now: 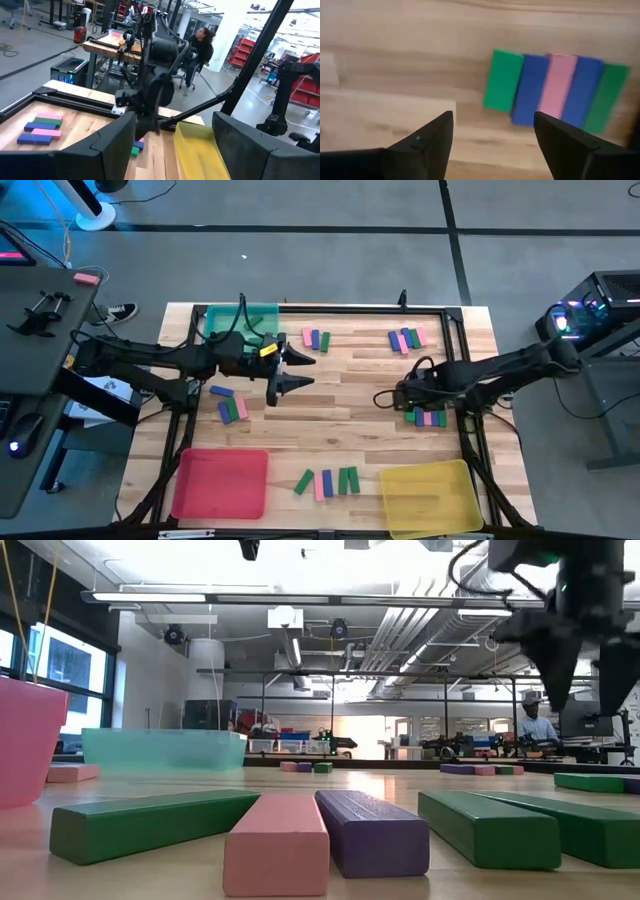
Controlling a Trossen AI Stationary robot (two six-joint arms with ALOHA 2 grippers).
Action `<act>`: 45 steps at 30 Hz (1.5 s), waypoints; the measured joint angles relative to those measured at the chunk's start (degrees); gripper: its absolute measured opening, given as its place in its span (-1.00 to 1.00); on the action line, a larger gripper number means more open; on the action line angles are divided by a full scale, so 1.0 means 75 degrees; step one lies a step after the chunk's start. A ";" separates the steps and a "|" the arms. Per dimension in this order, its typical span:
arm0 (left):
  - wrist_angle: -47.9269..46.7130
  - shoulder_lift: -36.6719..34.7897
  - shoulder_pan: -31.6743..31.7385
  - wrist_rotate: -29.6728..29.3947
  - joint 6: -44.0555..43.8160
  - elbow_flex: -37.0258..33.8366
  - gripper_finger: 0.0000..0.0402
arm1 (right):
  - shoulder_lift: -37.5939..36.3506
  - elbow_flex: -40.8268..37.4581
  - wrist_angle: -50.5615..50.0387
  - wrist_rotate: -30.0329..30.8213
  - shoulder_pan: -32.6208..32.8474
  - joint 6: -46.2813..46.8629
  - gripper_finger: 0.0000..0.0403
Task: Sort blocks
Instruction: Put the green block into the blue bin
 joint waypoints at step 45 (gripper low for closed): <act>-0.0678 -0.1162 0.0000 -0.0101 0.0356 0.0009 0.25 | 0.1700 -0.0996 0.2293 -0.0094 0.0238 0.2014 -0.01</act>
